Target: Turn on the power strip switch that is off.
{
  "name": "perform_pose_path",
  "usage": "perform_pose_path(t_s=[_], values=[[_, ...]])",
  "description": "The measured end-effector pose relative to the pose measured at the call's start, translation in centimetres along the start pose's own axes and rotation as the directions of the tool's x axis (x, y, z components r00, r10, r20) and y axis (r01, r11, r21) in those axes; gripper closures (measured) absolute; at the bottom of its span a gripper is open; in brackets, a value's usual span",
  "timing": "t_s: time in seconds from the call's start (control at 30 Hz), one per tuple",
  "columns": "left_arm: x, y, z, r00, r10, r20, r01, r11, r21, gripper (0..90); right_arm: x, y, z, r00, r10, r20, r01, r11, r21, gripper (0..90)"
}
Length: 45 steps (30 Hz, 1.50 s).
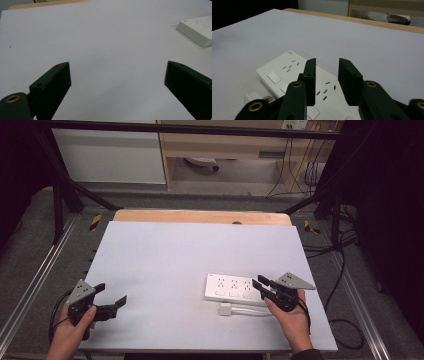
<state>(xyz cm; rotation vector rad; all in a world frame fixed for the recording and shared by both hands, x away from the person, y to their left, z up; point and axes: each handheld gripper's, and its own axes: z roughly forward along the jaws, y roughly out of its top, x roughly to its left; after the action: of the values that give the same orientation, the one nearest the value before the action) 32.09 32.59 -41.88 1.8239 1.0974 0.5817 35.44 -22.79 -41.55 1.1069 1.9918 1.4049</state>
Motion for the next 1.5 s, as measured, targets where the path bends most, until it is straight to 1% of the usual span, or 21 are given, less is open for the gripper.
perform_pose_path(t_s=[0.23, 0.4, 0.53, 0.63, 0.8, 0.87, 1.03, 1.1, 1.33, 1.5], values=[[0.0, 0.0, 0.0, 1.0000, 0.000, 0.001, 0.000, 1.0000, 0.000, 7.1, -0.1, 0.1, -0.2, 0.9998, 0.013, 0.014, -0.013, 1.000, -0.004, 58.8], [0.0, 0.0, 0.0, 1.0000, -0.001, 0.001, 0.001, 1.0000, 0.000, 7.1, -0.2, 0.3, -0.2, 0.9995, 0.018, 0.025, -0.017, 1.000, -0.009, 49.0], [0.0, 0.0, 0.0, 1.0000, -0.001, 0.001, 0.001, 1.0000, 0.000, 7.0, -0.5, 0.5, -0.5, 0.9986, 0.038, 0.037, -0.037, 0.999, -0.021, 37.5], [0.0, 0.0, 0.0, 1.0000, -0.001, 0.001, 0.001, 1.0000, 0.000, 7.0, -0.7, 0.5, -0.7, 0.9976, 0.053, 0.044, -0.052, 0.998, -0.023, 26.9], [0.0, 0.0, 0.0, 1.0000, -0.002, 0.003, 0.002, 1.0000, 0.000, 7.0, -0.9, 0.5, -1.1, 0.9963, 0.047, 0.072, -0.044, 0.998, -0.046, 12.0], [0.0, 0.0, 0.0, 1.0000, -0.003, 0.002, 0.003, 1.0000, -0.001, 7.0, -1.0, 0.5, -1.3, 0.9959, 0.048, 0.077, -0.044, 0.998, -0.051, 7.8], [0.0, 0.0, 0.0, 1.0000, -0.002, 0.001, 0.002, 1.0000, -0.001, 7.0, -1.3, 0.2, -2.0, 0.9962, 0.012, 0.087, -0.006, 0.998, -0.060, 4.2], [0.0, 0.0, 0.0, 1.0000, -0.003, 0.000, 0.003, 1.0000, -0.001, 7.0, -1.6, 0.0, -2.4, 0.9961, 0.006, 0.088, 0.000, 0.998, -0.064, 3.3], [0.0, 0.0, 0.0, 1.0000, -0.003, -0.002, 0.003, 1.0000, -0.002, 7.0, -2.9, -0.7, -3.8, 0.9927, 0.032, 0.116, -0.022, 0.996, -0.084, 3.0], [0.0, 0.0, 0.0, 1.0000, -0.003, -0.002, 0.003, 1.0000, -0.002, 7.0, -3.7, -1.4, -4.3, 0.9890, 0.049, 0.139, -0.038, 0.996, -0.081, 2.9]])
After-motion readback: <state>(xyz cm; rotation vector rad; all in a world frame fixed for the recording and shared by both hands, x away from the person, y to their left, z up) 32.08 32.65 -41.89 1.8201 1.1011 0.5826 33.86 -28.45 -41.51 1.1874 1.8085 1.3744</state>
